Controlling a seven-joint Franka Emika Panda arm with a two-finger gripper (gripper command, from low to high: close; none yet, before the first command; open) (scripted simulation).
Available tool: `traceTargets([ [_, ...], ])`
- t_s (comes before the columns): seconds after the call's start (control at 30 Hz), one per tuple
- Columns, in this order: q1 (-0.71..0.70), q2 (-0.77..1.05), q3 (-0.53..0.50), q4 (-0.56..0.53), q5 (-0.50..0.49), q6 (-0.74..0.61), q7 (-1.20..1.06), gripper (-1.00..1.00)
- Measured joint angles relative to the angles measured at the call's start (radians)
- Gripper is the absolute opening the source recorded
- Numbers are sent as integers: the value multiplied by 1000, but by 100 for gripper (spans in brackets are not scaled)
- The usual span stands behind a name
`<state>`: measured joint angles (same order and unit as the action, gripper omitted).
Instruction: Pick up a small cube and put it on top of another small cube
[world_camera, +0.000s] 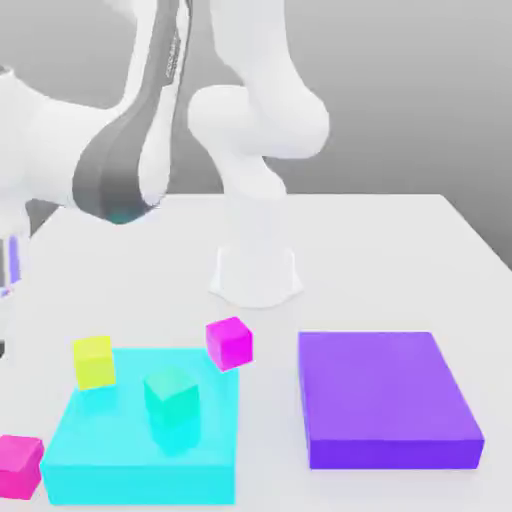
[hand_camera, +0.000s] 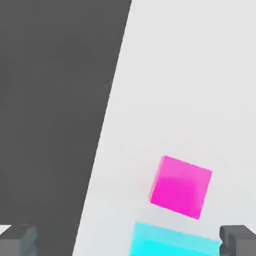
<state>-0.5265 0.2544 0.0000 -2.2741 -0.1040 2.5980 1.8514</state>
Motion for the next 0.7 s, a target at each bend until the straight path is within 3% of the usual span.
traceTargets([
  [0.1, -37, 95, 0, 2, 80, 39, 36, 0],
  [0.23, -49, 240, 2, 28, 102, 143, 45, 0],
  [0.27, -49, 263, 2, 33, 102, 162, 45, -100],
  [0.5, -50, 262, 2, 33, 102, 162, 46, -100],
  [0.7, -37, 73, -12, -30, 78, 29, 74, -100],
])
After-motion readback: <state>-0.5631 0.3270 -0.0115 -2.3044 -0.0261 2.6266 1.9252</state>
